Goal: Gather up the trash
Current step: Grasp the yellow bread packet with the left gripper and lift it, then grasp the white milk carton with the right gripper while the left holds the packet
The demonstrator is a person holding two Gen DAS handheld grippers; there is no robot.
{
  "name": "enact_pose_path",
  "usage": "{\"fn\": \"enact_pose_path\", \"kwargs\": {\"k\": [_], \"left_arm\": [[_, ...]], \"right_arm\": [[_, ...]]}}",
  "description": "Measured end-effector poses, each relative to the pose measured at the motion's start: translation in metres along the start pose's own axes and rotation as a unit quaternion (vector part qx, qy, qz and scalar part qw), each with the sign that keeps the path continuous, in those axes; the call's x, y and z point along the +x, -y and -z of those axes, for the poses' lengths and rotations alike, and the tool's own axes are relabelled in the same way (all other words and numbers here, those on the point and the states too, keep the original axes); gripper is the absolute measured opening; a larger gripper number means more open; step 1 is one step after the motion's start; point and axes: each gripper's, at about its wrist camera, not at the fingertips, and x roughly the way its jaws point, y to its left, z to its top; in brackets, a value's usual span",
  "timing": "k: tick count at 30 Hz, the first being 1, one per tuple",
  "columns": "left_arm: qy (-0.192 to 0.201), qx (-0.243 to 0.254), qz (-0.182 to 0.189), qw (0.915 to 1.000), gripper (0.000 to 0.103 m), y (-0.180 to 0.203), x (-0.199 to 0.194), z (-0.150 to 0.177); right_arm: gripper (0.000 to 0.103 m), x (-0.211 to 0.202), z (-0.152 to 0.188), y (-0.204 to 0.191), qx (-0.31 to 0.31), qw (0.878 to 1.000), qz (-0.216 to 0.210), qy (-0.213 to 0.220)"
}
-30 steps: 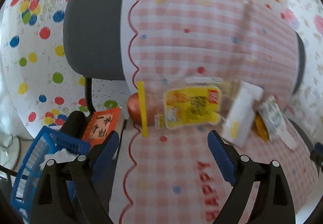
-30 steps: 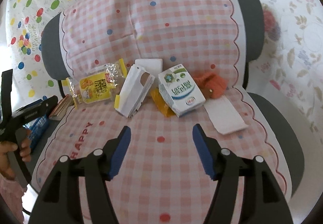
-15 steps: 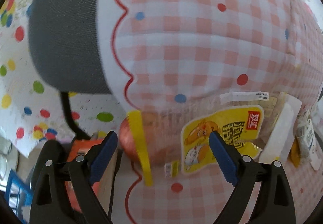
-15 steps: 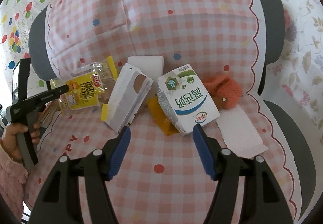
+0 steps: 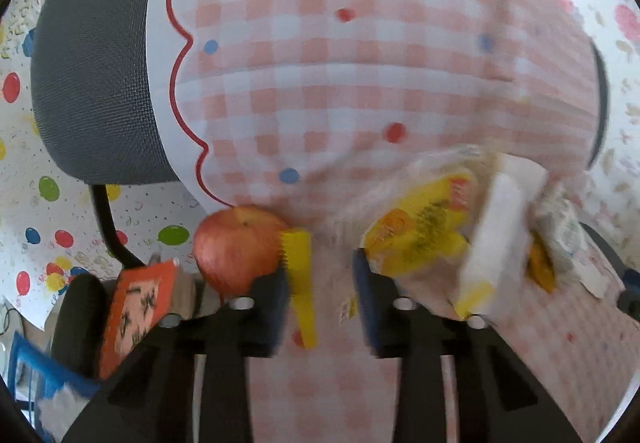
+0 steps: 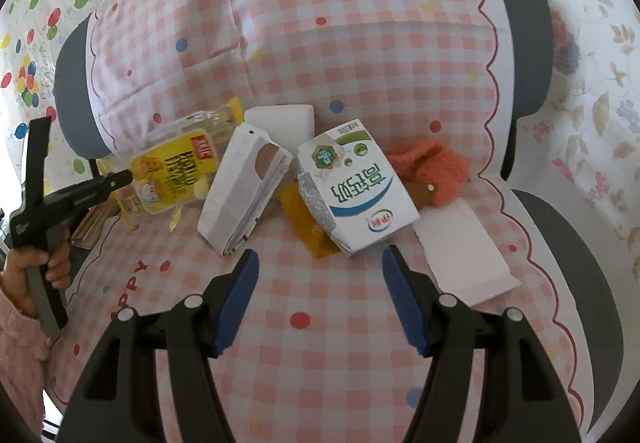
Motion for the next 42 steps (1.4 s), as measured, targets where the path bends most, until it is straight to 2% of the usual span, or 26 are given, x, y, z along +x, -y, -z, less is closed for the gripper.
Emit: {"fn": "enact_pose_path", "kwargs": {"k": [1,3,12,13,16,19,27,30,31,33,42], "left_arm": [[0.003,0.006,0.004,1.0,0.013,0.005,-0.008,0.005],[0.005,0.011,0.001,0.9999,0.012,0.013,-0.025,0.015],[0.01,0.002,0.023,0.9997,0.012,0.051,-0.093,0.062],[0.009,0.003,0.026,0.9996,0.016,0.055,-0.096,0.065],[0.003,0.017,0.03,0.9994,0.019,0.061,-0.091,0.07],[-0.01,0.025,0.044,0.9987,0.029,0.068,-0.079,0.073],[-0.027,0.032,0.051,0.9978,0.03,0.079,-0.049,0.064],[-0.018,0.019,0.054,0.9982,0.025,0.075,-0.054,0.058],[-0.015,0.018,0.049,0.9985,0.012,0.073,-0.057,0.056],[-0.012,0.012,0.039,0.9991,0.004,0.068,-0.063,0.053],[0.047,-0.04,0.008,0.9981,0.001,0.044,-0.095,0.042]], "right_arm": [[0.063,-0.005,0.002,0.001,0.002,1.0,-0.001,0.001],[0.063,-0.011,0.006,0.002,0.004,1.0,-0.001,0.002],[0.063,-0.044,0.03,0.01,0.015,1.0,-0.001,0.006],[0.063,-0.048,0.033,0.011,0.016,1.0,0.0,0.006],[0.063,-0.054,0.037,0.015,0.019,1.0,0.003,0.007],[0.063,-0.06,0.041,0.021,0.026,1.0,0.007,0.009],[0.063,-0.063,0.046,0.037,0.042,0.999,0.016,0.007],[0.063,-0.061,0.046,0.038,0.04,0.999,0.018,0.005],[0.063,-0.06,0.046,0.039,0.04,0.999,0.018,0.004],[0.063,-0.057,0.044,0.041,0.04,0.999,0.018,0.002],[0.063,-0.035,0.027,0.038,0.017,1.0,0.013,0.002]]}}
